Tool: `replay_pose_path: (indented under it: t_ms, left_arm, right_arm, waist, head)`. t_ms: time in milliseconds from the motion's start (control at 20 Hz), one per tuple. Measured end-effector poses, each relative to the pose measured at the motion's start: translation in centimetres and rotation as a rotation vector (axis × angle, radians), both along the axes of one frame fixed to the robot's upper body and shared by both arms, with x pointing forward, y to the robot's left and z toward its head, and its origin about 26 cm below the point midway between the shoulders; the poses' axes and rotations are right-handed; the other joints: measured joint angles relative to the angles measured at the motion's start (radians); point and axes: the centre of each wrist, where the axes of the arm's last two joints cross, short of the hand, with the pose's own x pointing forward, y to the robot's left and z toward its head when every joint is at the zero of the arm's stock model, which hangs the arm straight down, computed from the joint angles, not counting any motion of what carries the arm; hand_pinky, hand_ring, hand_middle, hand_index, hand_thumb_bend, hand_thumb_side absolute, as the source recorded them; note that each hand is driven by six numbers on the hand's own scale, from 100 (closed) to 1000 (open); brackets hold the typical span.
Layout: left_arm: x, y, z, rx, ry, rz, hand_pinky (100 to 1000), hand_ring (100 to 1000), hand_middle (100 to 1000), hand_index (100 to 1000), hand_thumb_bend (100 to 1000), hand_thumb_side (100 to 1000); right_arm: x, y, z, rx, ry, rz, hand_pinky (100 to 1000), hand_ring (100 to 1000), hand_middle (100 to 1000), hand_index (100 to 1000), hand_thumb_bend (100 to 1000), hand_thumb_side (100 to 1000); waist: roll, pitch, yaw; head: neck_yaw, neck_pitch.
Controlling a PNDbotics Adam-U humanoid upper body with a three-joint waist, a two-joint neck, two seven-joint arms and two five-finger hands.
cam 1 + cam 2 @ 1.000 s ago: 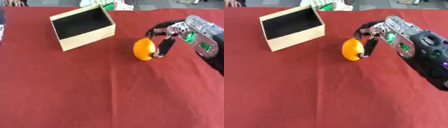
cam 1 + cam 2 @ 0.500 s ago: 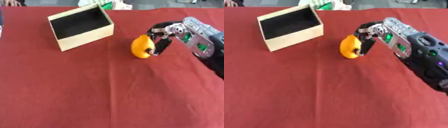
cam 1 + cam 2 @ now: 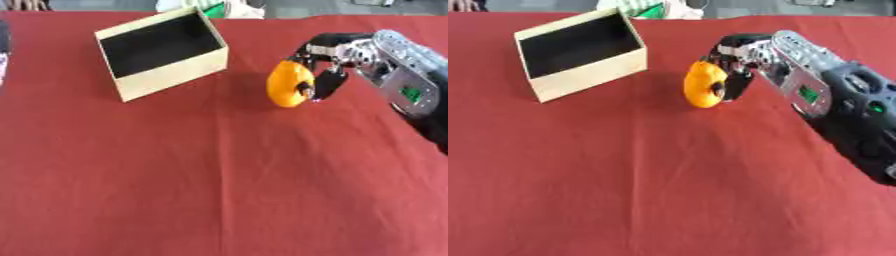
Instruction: Pick up objects on the table and place them in the box.
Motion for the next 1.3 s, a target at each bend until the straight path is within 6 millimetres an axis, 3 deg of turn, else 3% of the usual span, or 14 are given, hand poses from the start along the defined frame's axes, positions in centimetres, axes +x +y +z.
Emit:
replay_pose_path:
  t_ms: [350,650,1000,1300]
  left_arm:
    - [0.0,0.0,0.0,0.002,0.001,-0.002,450,543,611,771,300,622]
    - [0.0,0.0,0.0,0.003,0.003,-0.003,451,543,610,770,298,623]
    - [0.0,0.0,0.0,0.007,0.004,-0.008,450,543,610,771,297,623]
    - [0.2,-0.4,0.5,0.012,-0.008,-0.027,451,543,609,771,297,623]
  right_arm:
    - [-1.1,0.7,1.5,0.087,-0.054,0.006,897,717,496,779,100,100]
    - [-1.9,1.9,5.0,0.143,-0.185,0.023,893,710,485,762,100,100]
    - [-1.4,6.5,8.8,0.141,-0.326,0.068,885,716,484,744,100,100]
    - [-0.2,10.9,9.6,0.151,-0.368,0.065,884,715,486,744,100,100]
  waist:
    - [0.0,0.0,-0.004]
    - [0.001,-0.001,-0.005]
    - [0.003,-0.004,0.001]
    - [0.002,-0.002,0.024]
  head:
    - [0.0,0.0]
    - [-0.001,0.0]
    - [-0.013,0.0]
    - [-0.035,-0.001]
